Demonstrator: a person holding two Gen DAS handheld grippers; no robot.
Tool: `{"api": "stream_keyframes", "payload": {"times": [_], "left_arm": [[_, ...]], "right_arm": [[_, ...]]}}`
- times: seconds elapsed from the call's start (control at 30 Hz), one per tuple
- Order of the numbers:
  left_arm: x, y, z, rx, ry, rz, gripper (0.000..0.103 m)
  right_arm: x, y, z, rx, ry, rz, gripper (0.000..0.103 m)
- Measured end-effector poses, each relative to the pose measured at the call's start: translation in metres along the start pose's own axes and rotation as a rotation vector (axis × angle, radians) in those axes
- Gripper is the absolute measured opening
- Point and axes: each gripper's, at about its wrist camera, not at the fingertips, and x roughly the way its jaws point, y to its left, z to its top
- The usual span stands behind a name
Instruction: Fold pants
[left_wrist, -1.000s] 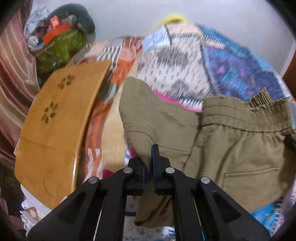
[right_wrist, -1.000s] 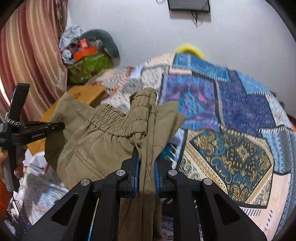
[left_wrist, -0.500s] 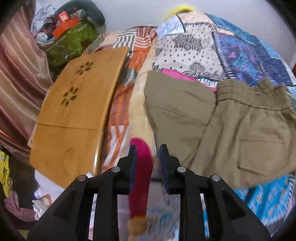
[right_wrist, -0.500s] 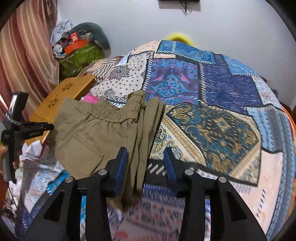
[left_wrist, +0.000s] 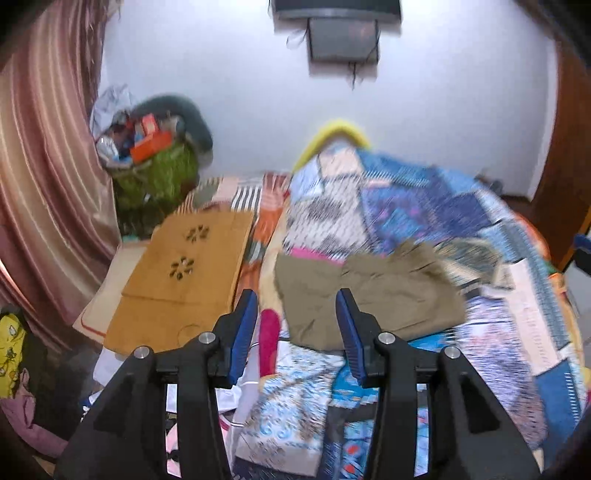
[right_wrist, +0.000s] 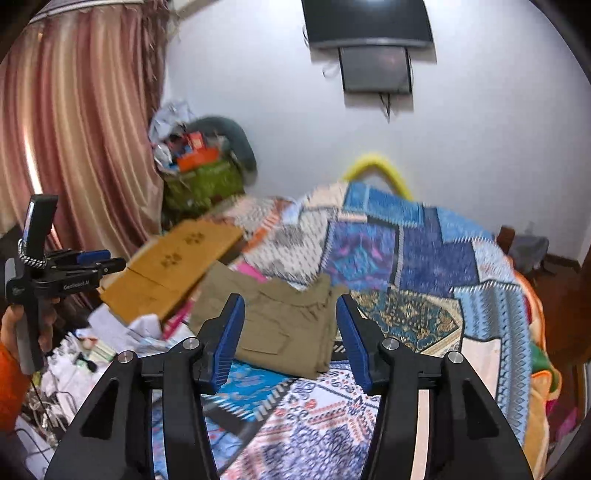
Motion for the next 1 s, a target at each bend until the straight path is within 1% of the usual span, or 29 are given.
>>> {"api": "stream_keyframes", "payload": {"times": [0.1,0.13,0.27,0.33,0.4,0.53,0.6,0.67,0.7,0.73,0.77,0.8,0.83,0.87,0.93,1.0], "left_arm": [[-0.059,-0.013,-0.008,0.005,-0.105,-0.027,0.047],[-0.077,-0.017,-0.011,0.007,-0.137,-0.04,0.049],[-0.136,-0.028,-0.029,0.004,-0.256,-0.081,0.055],[-0.157,-0.032,-0.037,-0.009,-0.297,-0.098,0.056],[-0.179,-0.036,-0.047,-0.023,-0.347,-0.084,0.056],[-0.208,-0.046,-0.064,-0.024,-0.422,-0.072,0.056],[-0.217,-0.049,-0.07,-0.026,-0.446,-0.079,0.059],[-0.223,-0.05,-0.076,-0.036,-0.462,-0.094,0.069],[-0.225,-0.051,-0.079,-0.036,-0.466,-0.099,0.072],[-0.226,-0.052,-0.081,-0.033,-0.466,-0.098,0.08],[-0.227,-0.053,-0.083,-0.032,-0.467,-0.094,0.086],[-0.228,-0.054,-0.086,-0.034,-0.469,-0.095,0.087],[-0.228,-0.054,-0.087,-0.035,-0.47,-0.102,0.091],[-0.229,-0.055,-0.09,-0.036,-0.469,-0.105,0.096],[-0.232,-0.055,-0.094,-0.048,-0.476,-0.094,0.102],[-0.233,-0.055,-0.096,-0.056,-0.483,-0.085,0.103]], "right_arm": [[-0.031,0.015,0.0,-0.007,-0.061,0.016,0.048],[-0.045,0.021,-0.002,-0.008,-0.092,0.022,0.048],[-0.083,0.039,-0.008,-0.024,-0.169,0.026,0.048],[-0.101,0.048,-0.012,-0.034,-0.207,0.032,0.048],[-0.116,0.056,-0.016,-0.044,-0.243,0.034,0.048],[-0.144,0.071,-0.025,-0.051,-0.32,0.034,0.048],[-0.152,0.078,-0.03,-0.055,-0.349,0.022,0.053],[-0.157,0.084,-0.036,-0.063,-0.375,-0.004,0.067],[-0.158,0.087,-0.039,-0.068,-0.386,-0.017,0.069],[-0.159,0.09,-0.041,-0.073,-0.395,-0.024,0.073],[-0.159,0.091,-0.043,-0.075,-0.394,-0.024,0.079],[-0.158,0.092,-0.043,-0.075,-0.392,-0.022,0.084],[-0.159,0.092,-0.044,-0.07,-0.394,-0.022,0.091],[-0.16,0.092,-0.044,-0.064,-0.398,-0.025,0.095],[-0.16,0.091,-0.044,-0.052,-0.406,-0.036,0.098],[-0.158,0.09,-0.042,-0.036,-0.401,-0.038,0.101]]}}
